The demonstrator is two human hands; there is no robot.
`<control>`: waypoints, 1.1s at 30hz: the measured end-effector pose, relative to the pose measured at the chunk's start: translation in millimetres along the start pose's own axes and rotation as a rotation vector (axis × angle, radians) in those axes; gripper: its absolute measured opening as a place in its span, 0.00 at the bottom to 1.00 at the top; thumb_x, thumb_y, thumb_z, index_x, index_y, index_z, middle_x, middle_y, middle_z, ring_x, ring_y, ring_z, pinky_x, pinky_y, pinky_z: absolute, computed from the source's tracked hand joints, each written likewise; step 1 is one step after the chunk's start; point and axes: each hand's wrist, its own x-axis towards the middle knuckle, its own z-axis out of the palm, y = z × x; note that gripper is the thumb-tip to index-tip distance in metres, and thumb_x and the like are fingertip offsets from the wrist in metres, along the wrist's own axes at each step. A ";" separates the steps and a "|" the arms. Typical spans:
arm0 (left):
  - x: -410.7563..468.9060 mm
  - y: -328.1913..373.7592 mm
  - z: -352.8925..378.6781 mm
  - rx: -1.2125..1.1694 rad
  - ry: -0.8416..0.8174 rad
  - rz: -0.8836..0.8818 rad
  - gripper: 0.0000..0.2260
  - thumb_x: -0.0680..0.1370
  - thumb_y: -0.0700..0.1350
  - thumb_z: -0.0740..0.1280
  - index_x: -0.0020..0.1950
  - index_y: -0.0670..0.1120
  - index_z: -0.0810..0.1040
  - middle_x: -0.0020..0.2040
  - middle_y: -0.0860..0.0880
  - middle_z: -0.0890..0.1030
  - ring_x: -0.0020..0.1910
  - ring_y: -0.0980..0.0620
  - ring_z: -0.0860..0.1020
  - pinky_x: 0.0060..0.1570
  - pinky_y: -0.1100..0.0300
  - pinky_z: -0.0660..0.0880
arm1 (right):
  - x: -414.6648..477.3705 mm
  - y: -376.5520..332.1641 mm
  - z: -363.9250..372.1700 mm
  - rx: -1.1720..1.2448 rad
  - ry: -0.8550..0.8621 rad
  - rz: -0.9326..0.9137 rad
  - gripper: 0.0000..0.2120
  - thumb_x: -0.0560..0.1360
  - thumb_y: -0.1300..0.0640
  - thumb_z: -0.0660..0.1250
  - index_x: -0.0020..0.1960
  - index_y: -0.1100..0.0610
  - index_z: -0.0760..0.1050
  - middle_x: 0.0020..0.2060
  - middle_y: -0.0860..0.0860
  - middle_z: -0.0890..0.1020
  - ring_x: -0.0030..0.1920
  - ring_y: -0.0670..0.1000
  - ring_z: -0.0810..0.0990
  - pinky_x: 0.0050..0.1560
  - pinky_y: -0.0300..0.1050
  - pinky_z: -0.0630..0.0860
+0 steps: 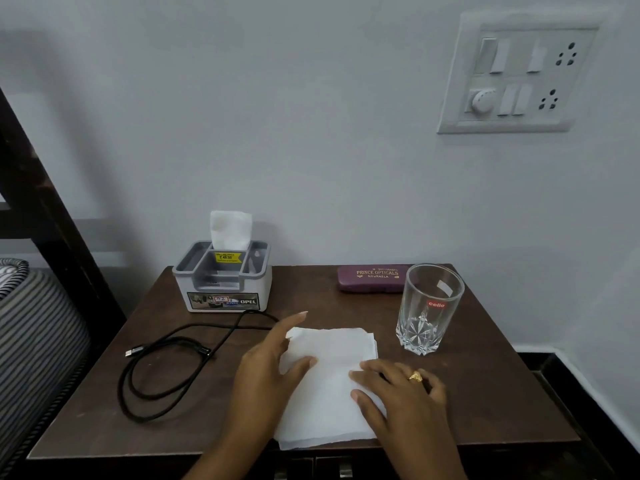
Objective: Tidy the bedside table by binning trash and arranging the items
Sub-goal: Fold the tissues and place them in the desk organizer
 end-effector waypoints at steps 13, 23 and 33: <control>-38.6 17.8 -18.2 -0.327 -0.047 0.299 0.16 0.71 0.49 0.69 0.58 0.60 0.76 0.44 0.59 0.85 0.48 0.59 0.83 0.49 0.68 0.76 | 4.8 12.7 -27.5 0.891 -0.119 0.051 0.17 0.61 0.52 0.76 0.49 0.42 0.81 0.49 0.37 0.83 0.53 0.39 0.79 0.52 0.32 0.74; -20.5 33.6 -34.8 -0.543 -0.463 -0.498 0.12 0.73 0.30 0.65 0.43 0.45 0.84 0.42 0.46 0.86 0.36 0.51 0.83 0.28 0.64 0.76 | 16.8 -0.4 -57.3 1.270 -0.491 0.367 0.05 0.73 0.59 0.67 0.47 0.58 0.80 0.46 0.54 0.84 0.45 0.52 0.81 0.44 0.48 0.75; -17.7 39.8 -59.9 -0.824 -0.498 -0.603 0.17 0.77 0.31 0.58 0.41 0.46 0.83 0.46 0.43 0.85 0.41 0.47 0.82 0.35 0.58 0.79 | 19.6 -19.4 -87.0 1.081 -0.302 0.082 0.22 0.71 0.76 0.63 0.34 0.52 0.84 0.49 0.43 0.83 0.52 0.41 0.79 0.46 0.34 0.77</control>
